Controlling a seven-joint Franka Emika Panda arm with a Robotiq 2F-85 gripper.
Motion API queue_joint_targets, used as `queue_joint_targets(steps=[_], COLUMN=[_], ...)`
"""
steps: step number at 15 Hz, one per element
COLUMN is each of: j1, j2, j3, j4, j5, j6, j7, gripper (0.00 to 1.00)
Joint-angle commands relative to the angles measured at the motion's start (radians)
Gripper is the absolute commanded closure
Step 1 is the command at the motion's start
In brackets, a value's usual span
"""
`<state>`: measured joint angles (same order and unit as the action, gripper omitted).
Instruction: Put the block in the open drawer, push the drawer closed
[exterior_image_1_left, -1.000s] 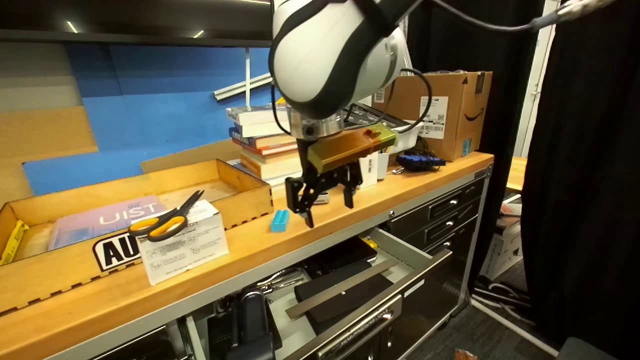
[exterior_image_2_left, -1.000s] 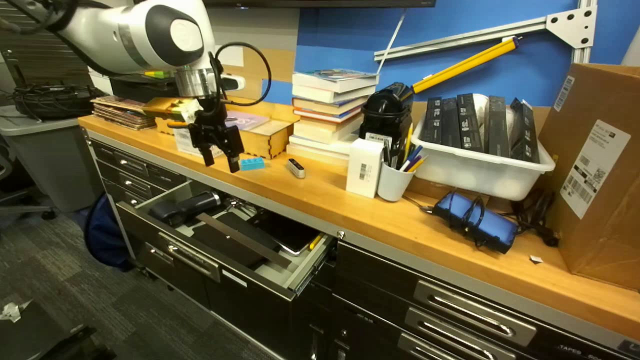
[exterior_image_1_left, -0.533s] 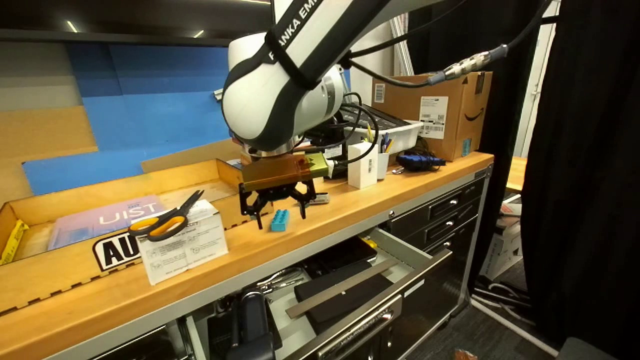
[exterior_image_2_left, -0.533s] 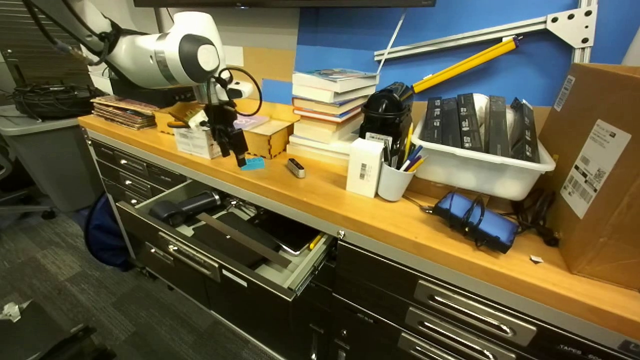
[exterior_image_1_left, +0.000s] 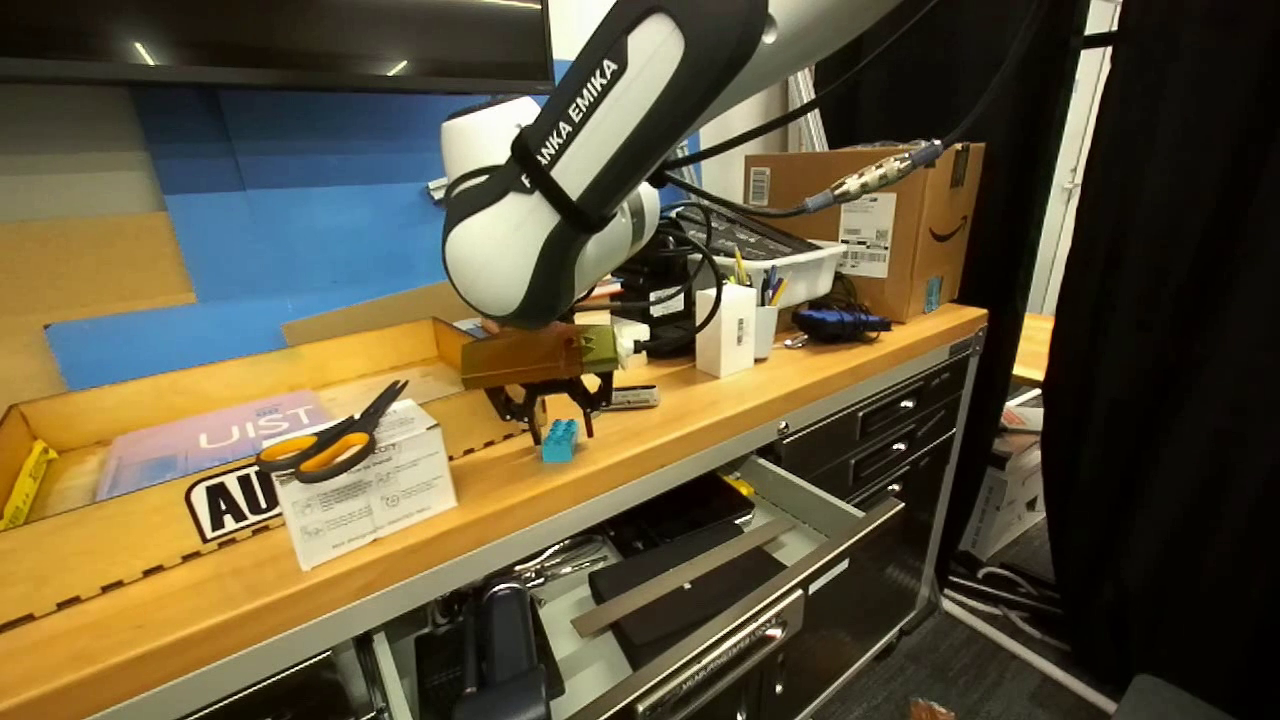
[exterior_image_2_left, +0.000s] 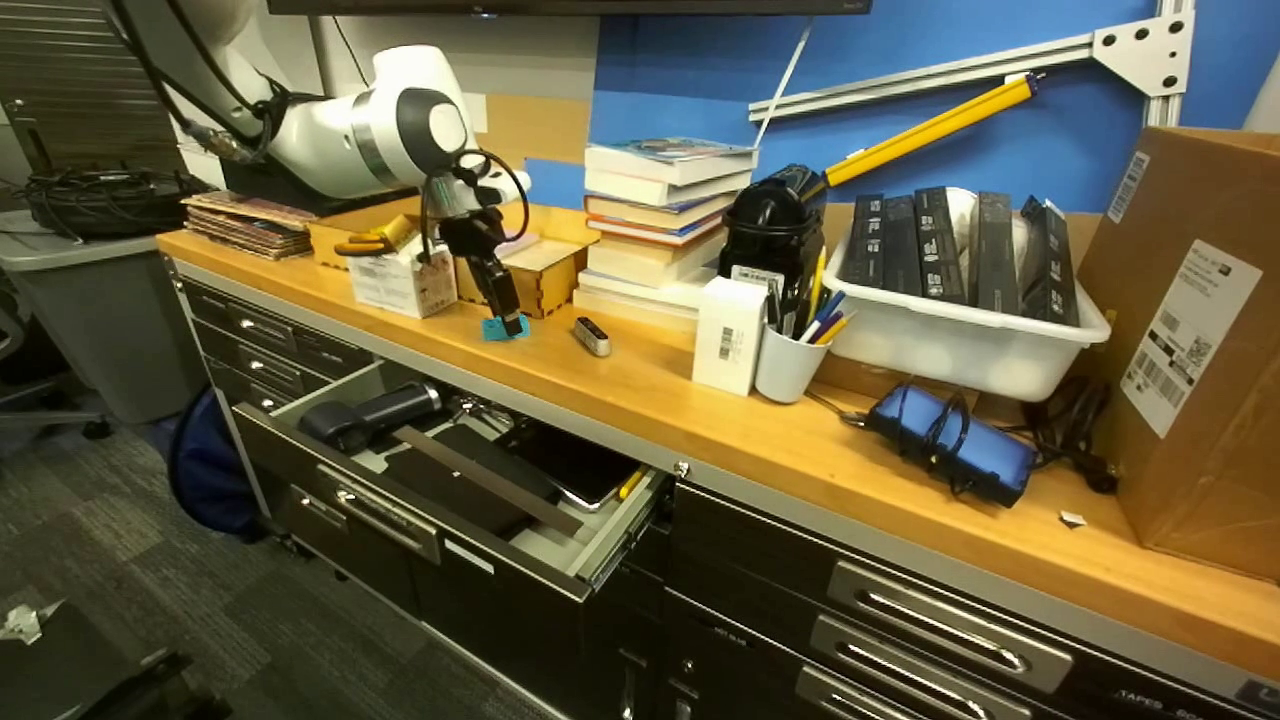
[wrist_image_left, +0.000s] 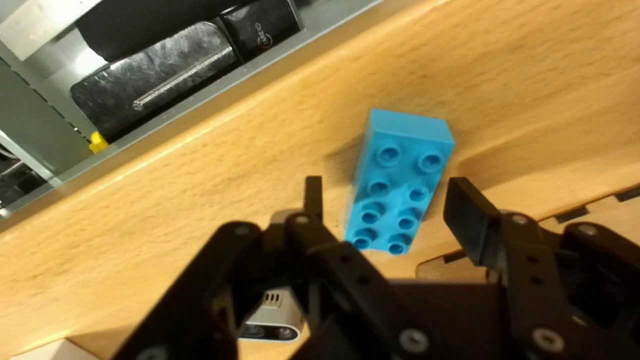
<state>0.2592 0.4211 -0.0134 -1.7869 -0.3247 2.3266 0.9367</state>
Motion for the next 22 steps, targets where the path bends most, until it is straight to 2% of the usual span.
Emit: queue_joint_targets(steps=[1, 3, 4, 7, 9, 12, 15, 16, 17, 20, 22], j1=[0.018, 0.0, -0.035, -0.062, -0.07, -0.066, -0.061, -0.056, -0.051, -0.047, -0.058], j2=[0.018, -0.008, -0.026, -0.108, -0.158, -0.203, -0.174, -0.169, -0.167, -0.192, -0.23], j3=[-0.033, -0.02, 0.021, 0.028, 0.019, -0.004, -0.008, -0.008, -0.011, -0.018, -0.014], j4=[0.036, 0.005, -0.008, -0.104, -0.196, -0.328, -0.409, -0.427, -0.446, -0.483, -0.513], j5=[-0.027, -0.002, 0.071, 0.107, 0.089, 0.015, -0.044, -0.059, -0.076, -0.117, -0.13], j6=[-0.016, -0.048, -0.1, -0.19, -0.229, -0.154, -0.058, -0.033, -0.003, 0.036, 0.004], j7=[0.061, 0.004, -0.112, -0.263, -0.325, -0.235, -0.128, -0.097, -0.06, 0.006, -0.019], gripper=[0.66, 0.82, 0.88, 0.88, 0.88, 0.88, 0.88, 0.38, 0.38, 0.15, 0.01])
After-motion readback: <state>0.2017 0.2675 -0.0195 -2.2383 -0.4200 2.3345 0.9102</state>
